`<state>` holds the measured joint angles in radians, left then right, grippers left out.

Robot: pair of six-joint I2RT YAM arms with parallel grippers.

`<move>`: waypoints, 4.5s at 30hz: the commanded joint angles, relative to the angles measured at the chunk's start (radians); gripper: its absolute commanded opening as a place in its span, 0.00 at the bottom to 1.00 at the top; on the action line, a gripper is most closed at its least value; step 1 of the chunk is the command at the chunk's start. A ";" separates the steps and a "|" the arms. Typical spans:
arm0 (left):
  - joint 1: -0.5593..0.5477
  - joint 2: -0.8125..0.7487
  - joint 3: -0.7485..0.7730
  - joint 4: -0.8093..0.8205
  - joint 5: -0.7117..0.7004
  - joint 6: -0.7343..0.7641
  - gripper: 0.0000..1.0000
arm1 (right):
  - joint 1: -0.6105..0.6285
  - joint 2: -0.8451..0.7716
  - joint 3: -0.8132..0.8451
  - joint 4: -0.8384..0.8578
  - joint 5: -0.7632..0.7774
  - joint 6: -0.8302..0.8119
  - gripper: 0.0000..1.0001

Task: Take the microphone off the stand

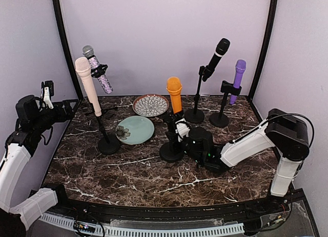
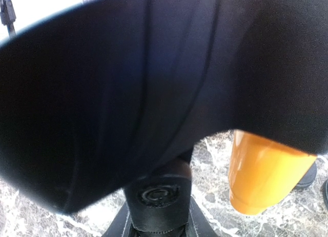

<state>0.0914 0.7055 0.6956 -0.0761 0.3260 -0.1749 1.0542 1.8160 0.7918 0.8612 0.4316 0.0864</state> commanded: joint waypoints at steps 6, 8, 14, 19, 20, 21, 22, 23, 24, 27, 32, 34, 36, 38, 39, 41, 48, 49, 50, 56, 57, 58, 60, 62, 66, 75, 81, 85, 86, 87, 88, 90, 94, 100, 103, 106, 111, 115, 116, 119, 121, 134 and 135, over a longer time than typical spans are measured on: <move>0.001 -0.015 -0.016 0.030 0.021 0.012 0.98 | 0.026 -0.003 0.010 0.120 0.044 -0.003 0.15; 0.001 -0.015 -0.016 0.030 0.022 0.012 0.98 | 0.025 -0.009 0.001 0.115 0.042 0.002 0.36; 0.002 -0.017 -0.018 0.030 0.018 0.012 0.98 | 0.028 -0.043 -0.034 0.093 0.027 0.017 0.65; 0.001 -0.021 -0.021 0.035 0.015 0.011 0.98 | 0.033 -0.073 -0.061 0.057 0.007 0.036 0.72; 0.001 -0.021 -0.021 0.035 0.013 0.011 0.98 | 0.033 -0.082 -0.069 0.048 0.005 0.044 0.73; 0.001 -0.022 -0.021 0.035 0.014 0.012 0.98 | 0.035 -0.094 -0.080 0.038 0.004 0.056 0.73; 0.000 -0.023 -0.020 0.034 0.011 0.012 0.98 | 0.035 -0.110 -0.091 0.027 0.001 0.069 0.74; 0.000 -0.024 -0.020 0.033 0.010 0.012 0.98 | 0.035 -0.126 -0.105 0.016 -0.003 0.083 0.74; 0.000 -0.026 -0.020 0.033 0.009 0.013 0.98 | 0.035 -0.143 -0.118 0.006 -0.006 0.098 0.74; 0.000 -0.030 -0.019 0.033 0.015 0.016 0.98 | 0.039 -0.201 -0.156 -0.038 -0.010 0.146 0.75; -0.001 -0.043 -0.003 0.000 0.059 0.034 0.97 | 0.040 -0.298 -0.206 -0.124 0.028 0.193 0.77; -0.001 -0.054 0.020 -0.053 0.072 0.044 0.97 | 0.035 -0.339 -0.219 -0.158 0.060 0.198 0.80; -0.001 -0.065 0.057 -0.124 0.083 0.054 0.97 | 0.023 -0.386 -0.225 -0.186 0.078 0.196 0.82; -0.002 -0.071 0.103 -0.195 0.107 0.057 0.97 | -0.007 -0.424 -0.228 -0.212 0.072 0.203 0.83; -0.001 -0.073 0.117 -0.215 0.132 0.055 0.97 | -0.030 -0.441 -0.231 -0.220 0.059 0.209 0.84; -0.002 -0.070 0.153 -0.270 0.190 0.052 0.97 | -0.079 -0.478 -0.232 -0.229 0.010 0.218 0.86; -0.024 -0.041 0.151 -0.379 0.395 0.106 0.90 | -0.249 -0.565 -0.210 -0.252 -0.236 0.236 0.93; -0.056 -0.040 0.149 -0.371 0.405 0.105 0.89 | -0.271 -0.574 -0.205 -0.255 -0.275 0.239 0.94; -0.070 -0.040 0.150 -0.368 0.399 0.105 0.89 | -0.293 -0.583 -0.198 -0.261 -0.311 0.245 0.94; -0.333 0.004 0.164 -0.349 0.292 0.109 0.87 | -0.382 -0.606 -0.157 -0.291 -0.497 0.271 0.94; -0.355 0.006 0.161 -0.335 0.268 0.106 0.86 | -0.389 -0.610 -0.152 -0.295 -0.513 0.271 0.94; -0.396 0.007 0.159 -0.325 0.248 0.104 0.86 | -0.395 -0.615 -0.148 -0.301 -0.525 0.273 0.94; -0.448 0.008 0.153 -0.289 0.227 0.093 0.86 | -0.403 -0.621 -0.142 -0.309 -0.548 0.276 0.94; -0.493 0.009 0.142 -0.226 0.206 0.080 0.86 | -0.405 -0.625 -0.126 -0.327 -0.568 0.273 0.94; -0.618 0.040 0.109 -0.098 0.124 0.064 0.85 | -0.405 -0.629 -0.087 -0.364 -0.614 0.271 0.96; -0.966 0.372 0.158 0.217 -0.119 0.138 0.86 | -0.402 -0.656 -0.003 -0.443 -0.740 0.282 0.99; -0.976 0.582 0.224 0.369 -0.129 0.112 0.87 | -0.346 -0.651 0.070 -0.520 -0.725 0.211 0.99; -0.976 0.646 0.238 0.413 -0.159 0.119 0.88 | -0.290 -0.639 0.111 -0.544 -0.670 0.147 0.98; -0.976 0.657 0.237 0.419 -0.159 0.119 0.89 | -0.279 -0.632 0.122 -0.544 -0.663 0.136 0.98; -0.976 0.662 0.238 0.426 -0.162 0.119 0.89 | -0.268 -0.624 0.132 -0.540 -0.646 0.126 0.98; -0.976 0.672 0.240 0.428 -0.163 0.118 0.89 | -0.252 -0.614 0.142 -0.529 -0.622 0.118 0.99; -0.976 0.684 0.240 0.427 -0.162 0.113 0.90 | -0.241 -0.595 0.161 -0.516 -0.587 0.092 0.99; -0.976 0.697 0.230 0.436 -0.163 0.100 0.90 | -0.235 -0.536 0.218 -0.510 -0.548 0.051 0.98; -0.974 0.690 0.215 0.447 -0.177 0.104 0.91 | -0.207 -0.458 0.309 -0.523 -0.532 -0.007 0.94; -0.974 0.686 0.206 0.453 -0.177 0.107 0.92 | -0.192 -0.429 0.345 -0.540 -0.515 -0.035 0.87; -0.975 0.689 0.199 0.460 -0.172 0.106 0.93 | -0.186 -0.406 0.364 -0.543 -0.504 -0.045 0.82; -0.975 0.695 0.193 0.480 -0.161 0.107 0.94 | -0.183 -0.391 0.378 -0.554 -0.467 -0.058 0.74; -0.972 0.711 0.204 0.482 -0.154 0.119 0.95 | -0.181 -0.380 0.387 -0.560 -0.448 -0.061 0.62; -0.972 0.717 0.206 0.483 -0.155 0.121 0.95 | -0.181 -0.377 0.389 -0.562 -0.444 -0.062 0.59; -0.969 0.726 0.211 0.491 -0.157 0.125 0.96 | -0.180 -0.381 0.387 -0.559 -0.435 -0.066 0.49; -0.968 0.731 0.212 0.501 -0.155 0.130 0.98 | -0.177 -0.384 0.386 -0.559 -0.435 -0.071 0.46; -0.967 0.824 0.277 0.532 -0.171 0.200 0.99 | -0.175 -0.391 0.376 -0.541 -0.435 -0.065 0.44; -0.967 0.832 0.281 0.533 -0.173 0.207 0.99 | -0.174 -0.391 0.376 -0.541 -0.436 -0.066 0.43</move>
<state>-0.8799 1.5288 0.9283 0.4129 0.1650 -0.0181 0.8719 1.4342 1.1492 0.2829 -0.0242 0.0219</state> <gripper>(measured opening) 0.988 0.497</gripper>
